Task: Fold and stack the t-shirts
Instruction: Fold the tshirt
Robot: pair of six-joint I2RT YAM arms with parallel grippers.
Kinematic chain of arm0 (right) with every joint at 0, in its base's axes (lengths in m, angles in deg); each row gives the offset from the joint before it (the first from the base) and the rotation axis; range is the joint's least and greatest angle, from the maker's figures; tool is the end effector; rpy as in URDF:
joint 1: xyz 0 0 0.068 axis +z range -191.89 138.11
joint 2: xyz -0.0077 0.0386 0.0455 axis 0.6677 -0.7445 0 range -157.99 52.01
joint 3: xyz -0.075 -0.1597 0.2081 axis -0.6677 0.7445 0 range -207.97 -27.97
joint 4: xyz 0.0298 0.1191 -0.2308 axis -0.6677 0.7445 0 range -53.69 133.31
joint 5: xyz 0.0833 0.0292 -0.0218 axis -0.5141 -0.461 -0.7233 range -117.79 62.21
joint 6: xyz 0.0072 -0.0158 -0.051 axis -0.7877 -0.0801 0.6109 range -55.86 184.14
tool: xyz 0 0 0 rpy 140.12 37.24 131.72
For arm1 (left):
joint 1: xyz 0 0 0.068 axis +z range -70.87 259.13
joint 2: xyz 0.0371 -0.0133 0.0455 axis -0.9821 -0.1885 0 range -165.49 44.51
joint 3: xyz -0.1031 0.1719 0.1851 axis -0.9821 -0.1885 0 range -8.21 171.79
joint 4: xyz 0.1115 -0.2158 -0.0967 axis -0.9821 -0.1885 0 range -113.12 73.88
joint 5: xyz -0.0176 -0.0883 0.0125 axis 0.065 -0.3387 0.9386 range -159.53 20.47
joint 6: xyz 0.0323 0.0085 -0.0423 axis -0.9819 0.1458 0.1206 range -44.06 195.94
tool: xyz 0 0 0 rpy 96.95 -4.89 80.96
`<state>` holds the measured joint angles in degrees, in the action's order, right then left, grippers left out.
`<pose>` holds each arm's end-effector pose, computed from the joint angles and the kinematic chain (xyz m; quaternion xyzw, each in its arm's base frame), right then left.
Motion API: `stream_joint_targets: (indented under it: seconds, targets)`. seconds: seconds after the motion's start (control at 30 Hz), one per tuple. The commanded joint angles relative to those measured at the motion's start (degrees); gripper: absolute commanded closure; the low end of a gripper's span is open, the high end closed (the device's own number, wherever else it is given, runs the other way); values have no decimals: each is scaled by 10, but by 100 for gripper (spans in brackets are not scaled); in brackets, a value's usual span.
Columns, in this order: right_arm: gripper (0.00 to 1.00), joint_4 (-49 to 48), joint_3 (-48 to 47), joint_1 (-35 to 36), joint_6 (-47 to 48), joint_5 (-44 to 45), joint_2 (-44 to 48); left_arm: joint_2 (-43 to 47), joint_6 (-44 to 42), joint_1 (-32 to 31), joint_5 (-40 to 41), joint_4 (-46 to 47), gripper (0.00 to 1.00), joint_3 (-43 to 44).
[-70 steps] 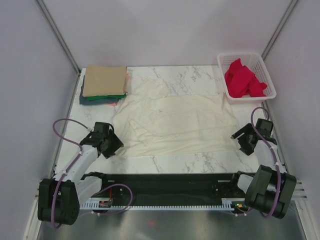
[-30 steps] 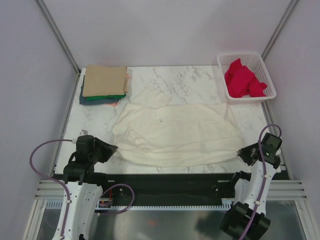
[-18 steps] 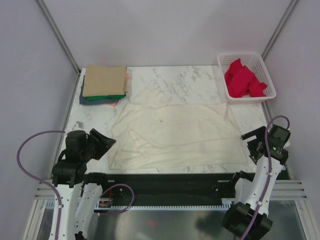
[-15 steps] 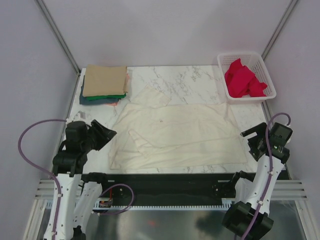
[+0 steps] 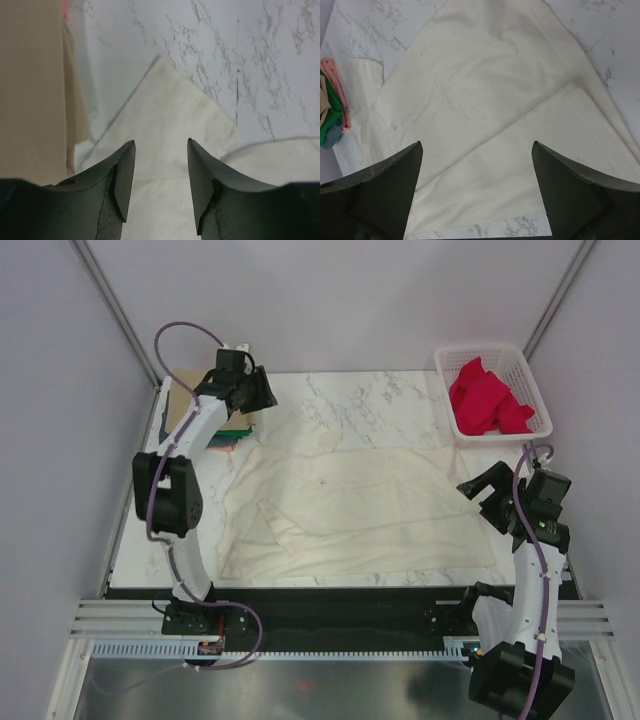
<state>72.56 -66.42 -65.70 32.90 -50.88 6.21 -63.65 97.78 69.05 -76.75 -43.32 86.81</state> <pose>0.1556 -0.0535 0.2574 0.3463 0.8350 0.2085 0.3732 0.4303 -0.0811 0.2963 -0.0665 0.9037 -0.1702 0.3872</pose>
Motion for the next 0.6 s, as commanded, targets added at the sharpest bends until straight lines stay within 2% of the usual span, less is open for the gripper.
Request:
stream_joint_targets:
  seconds: [0.0,0.17,0.27,0.4,0.57]
  targets:
    - [2,-40,8,31,21,-10,9,-111,-90,-6,26,20,47,131]
    - [2,-42,0,57,30,-7,2,-286,-83,-7,3,11,47,296]
    - [2,-57,7,65,23,-15,7,-336,-73,-10,-7,9,47,356]
    - [2,-86,31,67,20,-25,-1,-397,-80,-21,-10,7,45,394]
    - [2,-87,35,67,27,-23,-10,-404,-66,-26,-26,7,45,370]
